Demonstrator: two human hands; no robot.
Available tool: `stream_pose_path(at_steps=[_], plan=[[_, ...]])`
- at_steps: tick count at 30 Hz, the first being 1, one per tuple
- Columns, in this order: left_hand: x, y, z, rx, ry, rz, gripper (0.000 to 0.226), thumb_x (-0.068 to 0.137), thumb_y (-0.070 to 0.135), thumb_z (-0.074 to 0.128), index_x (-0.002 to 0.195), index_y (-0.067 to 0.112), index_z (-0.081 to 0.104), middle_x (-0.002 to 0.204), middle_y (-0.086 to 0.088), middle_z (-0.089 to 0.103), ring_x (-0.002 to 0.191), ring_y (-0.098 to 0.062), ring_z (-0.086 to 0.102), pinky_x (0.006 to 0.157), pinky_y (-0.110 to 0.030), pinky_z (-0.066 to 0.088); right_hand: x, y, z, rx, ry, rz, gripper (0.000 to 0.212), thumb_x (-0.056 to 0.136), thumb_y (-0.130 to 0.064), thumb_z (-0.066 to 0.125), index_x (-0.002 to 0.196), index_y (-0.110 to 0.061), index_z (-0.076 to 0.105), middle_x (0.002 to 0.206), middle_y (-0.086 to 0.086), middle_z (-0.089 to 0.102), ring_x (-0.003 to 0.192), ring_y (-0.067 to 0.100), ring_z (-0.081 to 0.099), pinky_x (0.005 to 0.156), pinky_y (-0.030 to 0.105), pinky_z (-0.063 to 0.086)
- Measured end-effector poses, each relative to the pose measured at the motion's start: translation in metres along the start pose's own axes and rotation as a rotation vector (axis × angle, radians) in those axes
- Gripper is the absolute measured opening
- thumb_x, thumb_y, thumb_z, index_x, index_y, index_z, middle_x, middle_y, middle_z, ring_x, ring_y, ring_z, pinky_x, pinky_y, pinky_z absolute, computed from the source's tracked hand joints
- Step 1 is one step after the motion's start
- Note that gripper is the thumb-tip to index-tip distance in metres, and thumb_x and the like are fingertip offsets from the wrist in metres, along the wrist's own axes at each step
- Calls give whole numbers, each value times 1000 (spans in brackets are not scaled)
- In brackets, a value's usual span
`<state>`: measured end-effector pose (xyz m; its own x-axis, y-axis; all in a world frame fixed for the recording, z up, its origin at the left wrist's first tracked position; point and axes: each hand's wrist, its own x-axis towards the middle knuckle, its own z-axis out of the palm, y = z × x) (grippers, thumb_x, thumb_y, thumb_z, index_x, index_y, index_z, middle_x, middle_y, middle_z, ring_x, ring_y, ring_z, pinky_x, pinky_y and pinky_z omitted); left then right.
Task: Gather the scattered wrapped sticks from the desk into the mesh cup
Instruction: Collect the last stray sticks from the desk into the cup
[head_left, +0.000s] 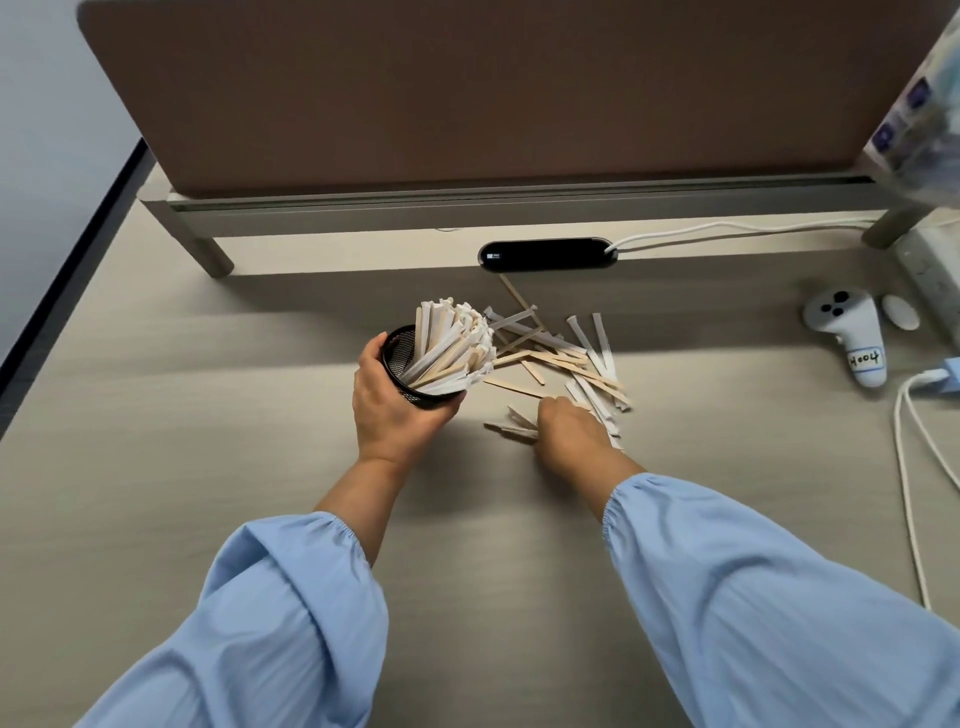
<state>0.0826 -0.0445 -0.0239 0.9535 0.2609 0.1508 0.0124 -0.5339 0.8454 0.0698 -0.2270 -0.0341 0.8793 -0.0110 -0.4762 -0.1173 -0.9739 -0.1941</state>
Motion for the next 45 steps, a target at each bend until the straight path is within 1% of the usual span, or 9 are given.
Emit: stream_pose_path(at_steps=[6,12,18,25,33,37,41,43,45], plan=[[0,4,10,-6,-37,-8,102,43,54,72,128,11,35,123,-8,54,113,-26,52,98,-43,43,10,24,-13,111,201,123,38,90,2,35,127,-4,42,131,18,44,119,38,45,96,42,41],[0,5,18,-2,-79,0,102,44,54,73,129,13,35,124,-8,54,114,-25,52,99,-44,43,11,32,-7,156,108,202,38,91,-8,53,127,-3,44,132,19,45,119,40,50,97,41,43],[1,7,24,-13,-99,11,102,44,54,73,129,13,35,123,-8,53,114,-24,52,99,-44,43,13,35,-15,188,86,351,36,88,1,48,124,-4,53,130,16,56,120,34,54,97,36,45],[-1,7,26,-21,-113,27,101,44,53,74,128,13,34,123,-8,54,113,-24,52,99,-45,43,11,38,-11,171,3,381,30,86,-6,53,115,-7,60,125,12,60,115,32,57,92,32,47],[2,6,22,-38,-90,29,102,44,53,73,129,13,33,122,-7,54,113,-23,52,99,-41,43,4,44,-15,296,72,449,37,94,-10,36,131,-7,37,136,16,46,125,36,46,100,40,39],[4,2,17,-40,-70,23,101,44,52,74,128,14,34,122,-7,54,113,-23,52,99,-41,43,6,35,-24,266,158,330,32,91,-7,34,123,-8,39,127,19,55,115,37,53,89,39,43],[9,-5,8,-31,-50,8,99,45,51,76,127,16,35,123,-6,54,113,-22,53,98,-43,44,16,9,-23,162,123,32,26,89,-20,51,113,-9,54,124,14,58,113,34,55,85,34,44],[13,-9,2,-20,-32,-2,99,45,51,75,128,16,35,123,-6,55,113,-22,53,98,-43,43,25,0,-18,115,91,-8,28,88,-25,58,110,-9,59,121,15,58,111,34,56,84,34,46],[17,-12,-4,-10,-10,-11,99,45,51,75,128,17,35,123,-5,55,113,-23,53,98,-43,43,32,-6,-14,103,57,9,24,87,-20,57,106,-6,60,117,17,59,108,36,57,84,35,46]])
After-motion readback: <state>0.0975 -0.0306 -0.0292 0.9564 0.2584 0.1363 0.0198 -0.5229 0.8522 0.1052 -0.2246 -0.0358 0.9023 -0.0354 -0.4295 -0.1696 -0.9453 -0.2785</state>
